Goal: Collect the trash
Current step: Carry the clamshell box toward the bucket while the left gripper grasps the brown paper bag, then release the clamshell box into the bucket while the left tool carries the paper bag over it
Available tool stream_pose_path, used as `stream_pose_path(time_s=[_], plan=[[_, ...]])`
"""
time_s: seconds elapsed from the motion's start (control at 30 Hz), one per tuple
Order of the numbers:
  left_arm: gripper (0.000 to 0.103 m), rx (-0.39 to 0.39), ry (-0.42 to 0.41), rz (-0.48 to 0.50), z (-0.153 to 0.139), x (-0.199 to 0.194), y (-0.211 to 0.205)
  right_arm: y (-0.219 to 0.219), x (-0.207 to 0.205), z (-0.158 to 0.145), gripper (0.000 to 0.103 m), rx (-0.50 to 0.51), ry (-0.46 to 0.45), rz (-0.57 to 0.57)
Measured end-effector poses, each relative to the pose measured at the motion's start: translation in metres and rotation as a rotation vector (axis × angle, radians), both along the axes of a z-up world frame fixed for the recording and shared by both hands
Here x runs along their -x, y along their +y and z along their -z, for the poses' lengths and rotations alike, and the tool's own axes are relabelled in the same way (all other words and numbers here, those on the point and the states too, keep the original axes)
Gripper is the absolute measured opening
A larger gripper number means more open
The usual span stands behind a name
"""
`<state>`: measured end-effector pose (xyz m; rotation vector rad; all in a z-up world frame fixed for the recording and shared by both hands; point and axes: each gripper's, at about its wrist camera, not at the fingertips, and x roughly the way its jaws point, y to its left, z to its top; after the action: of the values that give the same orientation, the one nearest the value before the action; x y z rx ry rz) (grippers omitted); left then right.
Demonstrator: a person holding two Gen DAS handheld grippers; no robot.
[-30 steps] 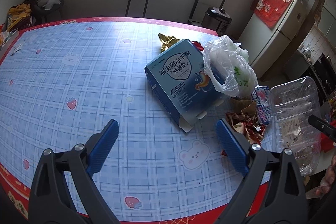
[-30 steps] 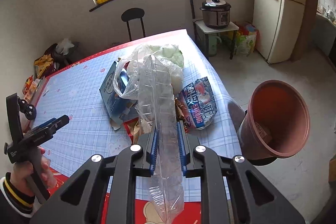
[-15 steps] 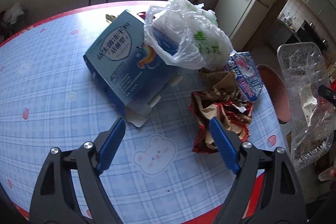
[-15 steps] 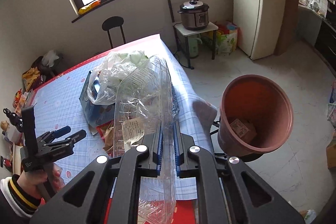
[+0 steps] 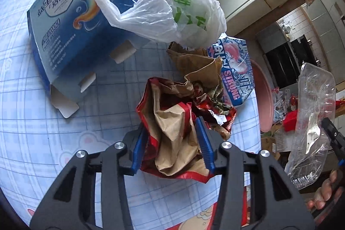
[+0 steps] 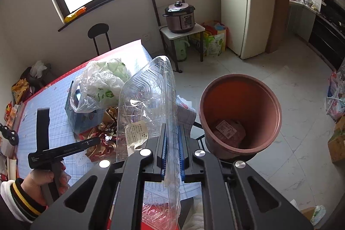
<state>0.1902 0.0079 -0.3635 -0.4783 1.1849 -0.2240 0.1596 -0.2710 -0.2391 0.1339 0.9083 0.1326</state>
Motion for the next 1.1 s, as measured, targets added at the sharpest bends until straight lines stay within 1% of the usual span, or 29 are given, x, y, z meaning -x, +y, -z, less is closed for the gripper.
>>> stream_pose_path(time_s=[0.03, 0.07, 0.13, 0.27, 0.47, 0.7, 0.8, 0.93, 1.1], plan=[[0.039, 0.009, -0.005, -0.003, 0.0, 0.0, 0.001, -0.003, 0.0, -0.002, 0.01, 0.001, -0.004, 0.006], [0.037, 0.012, -0.011, 0.001, -0.001, 0.0, 0.002, -0.006, 0.001, -0.004, 0.01, 0.001, -0.011, 0.013], [0.033, -0.015, -0.025, 0.008, -0.005, 0.004, 0.002, -0.012, 0.002, -0.009, 0.01, 0.003, -0.026, 0.025], [0.032, -0.053, -0.078, 0.022, -0.023, 0.015, 0.006, -0.025, 0.0, -0.022, 0.01, 0.012, -0.073, 0.05], [0.032, -0.114, -0.183, -0.01, -0.068, 0.04, 0.028, -0.051, -0.006, -0.047, 0.01, 0.048, -0.16, 0.098], [0.032, -0.175, -0.262, -0.034, -0.112, 0.065, 0.041, -0.092, -0.014, -0.062, 0.01, 0.056, -0.213, 0.173], [0.032, -0.206, -0.288, -0.059, -0.127, 0.076, 0.049, -0.106, -0.016, -0.065, 0.01, 0.065, -0.228, 0.199], [0.032, -0.221, -0.317, -0.116, -0.145, 0.086, 0.061, -0.128, -0.02, -0.07, 0.01, 0.078, -0.251, 0.234], [0.032, -0.253, -0.376, -0.182, -0.177, 0.091, 0.068, -0.152, -0.031, -0.074, 0.01, 0.101, -0.275, 0.269]])
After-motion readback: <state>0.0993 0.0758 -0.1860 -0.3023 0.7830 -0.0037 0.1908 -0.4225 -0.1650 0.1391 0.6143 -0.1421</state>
